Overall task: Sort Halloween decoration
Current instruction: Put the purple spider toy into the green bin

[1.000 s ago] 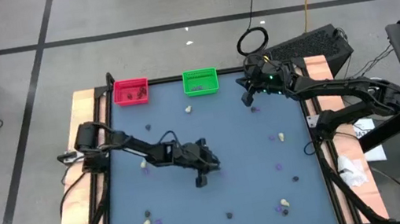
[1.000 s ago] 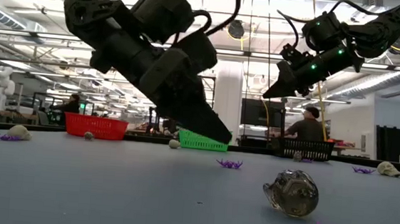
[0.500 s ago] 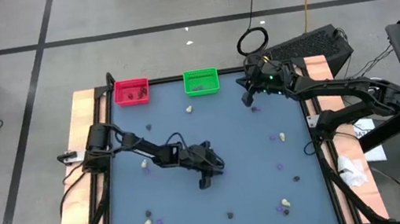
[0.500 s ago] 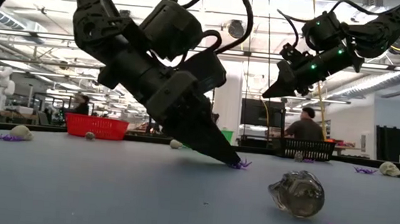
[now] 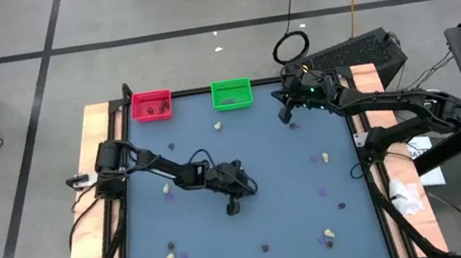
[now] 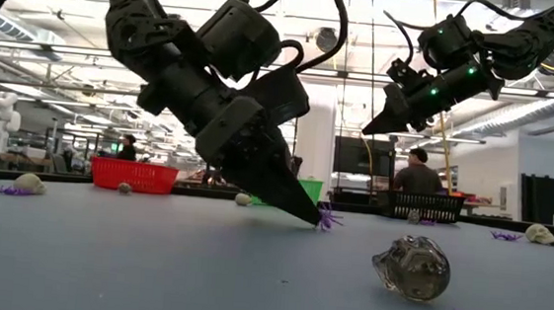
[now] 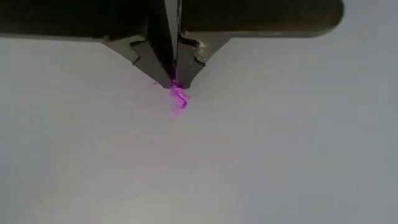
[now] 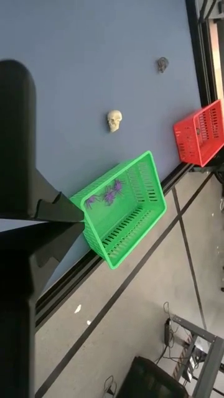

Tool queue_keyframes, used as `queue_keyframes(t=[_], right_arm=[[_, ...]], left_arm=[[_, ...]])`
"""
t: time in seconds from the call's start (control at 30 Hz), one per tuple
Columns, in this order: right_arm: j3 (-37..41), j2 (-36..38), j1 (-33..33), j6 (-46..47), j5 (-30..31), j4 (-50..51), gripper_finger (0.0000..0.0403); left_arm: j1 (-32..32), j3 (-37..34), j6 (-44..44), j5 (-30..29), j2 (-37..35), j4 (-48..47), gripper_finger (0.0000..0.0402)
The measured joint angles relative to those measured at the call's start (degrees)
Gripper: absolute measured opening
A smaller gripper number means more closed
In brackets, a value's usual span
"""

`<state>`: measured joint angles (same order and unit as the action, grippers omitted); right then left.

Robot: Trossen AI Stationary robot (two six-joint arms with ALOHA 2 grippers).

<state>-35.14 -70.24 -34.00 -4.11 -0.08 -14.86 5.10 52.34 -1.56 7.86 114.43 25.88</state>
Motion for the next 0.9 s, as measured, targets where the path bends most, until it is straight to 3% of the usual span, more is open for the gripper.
queue_keyframes(t=[0.23, 0.47, 0.63, 0.9], right_arm=[[0.0, -0.02, 0.0, -0.03, 0.0, 0.07, 0.0002], [0.0, -0.02, 0.0, -0.03, 0.0, 0.0, 0.0002], [-0.02, -0.02, 0.0, 0.08, 0.0, -0.36, 0.0002], [-0.04, -0.02, 0.0, 0.19, -0.02, -0.32, 0.0002]], left_arm=[[-5.84, -0.06, 1.52, -2.85, -7.32, -6.41, 0.0002], [-18.36, 2.03, 0.7, -6.38, -14.06, -15.73, 0.0002], [-26.99, 8.56, 5.3, -6.42, -14.09, -23.16, 0.0002], [-37.22, 21.08, 10.17, -3.93, -8.56, -36.52, 0.0002]])
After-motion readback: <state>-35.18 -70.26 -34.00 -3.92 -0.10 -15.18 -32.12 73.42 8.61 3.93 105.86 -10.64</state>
